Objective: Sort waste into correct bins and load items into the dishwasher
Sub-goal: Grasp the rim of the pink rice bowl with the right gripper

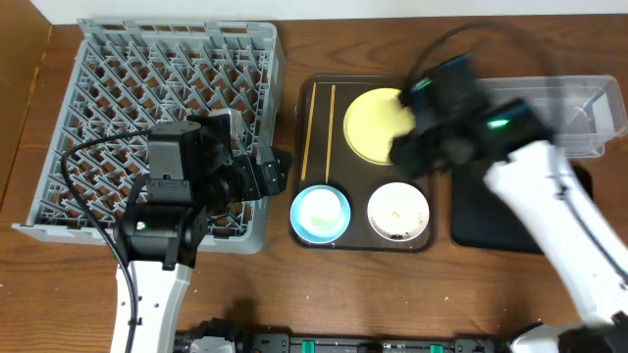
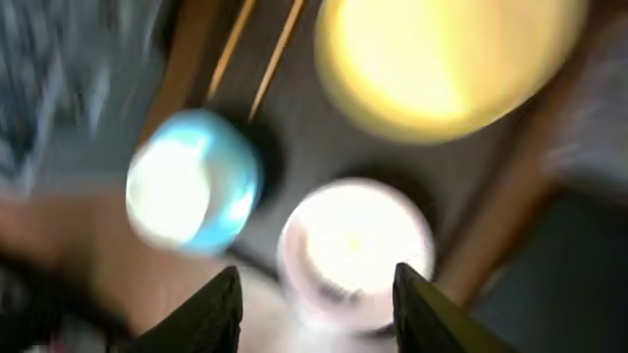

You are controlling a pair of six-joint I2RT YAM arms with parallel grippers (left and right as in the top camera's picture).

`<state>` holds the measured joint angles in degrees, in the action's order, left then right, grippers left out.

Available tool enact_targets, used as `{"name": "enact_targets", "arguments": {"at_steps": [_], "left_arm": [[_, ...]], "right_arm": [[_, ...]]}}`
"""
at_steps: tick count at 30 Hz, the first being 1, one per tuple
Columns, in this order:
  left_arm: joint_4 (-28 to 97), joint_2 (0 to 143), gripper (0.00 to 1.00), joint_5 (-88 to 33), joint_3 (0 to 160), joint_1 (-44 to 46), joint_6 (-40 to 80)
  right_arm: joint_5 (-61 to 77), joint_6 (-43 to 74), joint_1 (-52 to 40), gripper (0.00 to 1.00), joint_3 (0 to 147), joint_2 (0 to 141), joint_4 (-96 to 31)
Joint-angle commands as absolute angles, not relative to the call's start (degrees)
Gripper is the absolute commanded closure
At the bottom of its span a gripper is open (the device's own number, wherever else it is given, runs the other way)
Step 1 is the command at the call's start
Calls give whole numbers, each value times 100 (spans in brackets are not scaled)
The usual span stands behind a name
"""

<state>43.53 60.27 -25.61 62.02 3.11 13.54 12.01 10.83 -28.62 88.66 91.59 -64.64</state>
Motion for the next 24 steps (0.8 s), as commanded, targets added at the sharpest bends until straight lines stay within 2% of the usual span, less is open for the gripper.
{"name": "enact_targets", "arguments": {"at_steps": [1,5,12,19,21,24], "left_arm": [[4368,6014,1,-2655,6324,325,1385],[4368,6014,1,-2655,6324,325,1385],[4368,6014,1,-2655,6324,325,1385],[4368,6014,1,-2655,6324,325,1385],[4368,6014,1,-2655,6324,325,1385],[4368,6014,1,-2655,6324,325,1385]], "right_arm": [[1205,1116,-3583,53,8600,9581,-6755],[539,1741,-4099,56,8289,9935,-6702],[130,1785,-4423,61,7752,10447,-6104],[-134,1594,-4421,70,7557,10940,-5795],[-126,1476,-4423,75,7557,11076,-5706],[-150,1472,-4423,89,7557,11170,-5675]]}}
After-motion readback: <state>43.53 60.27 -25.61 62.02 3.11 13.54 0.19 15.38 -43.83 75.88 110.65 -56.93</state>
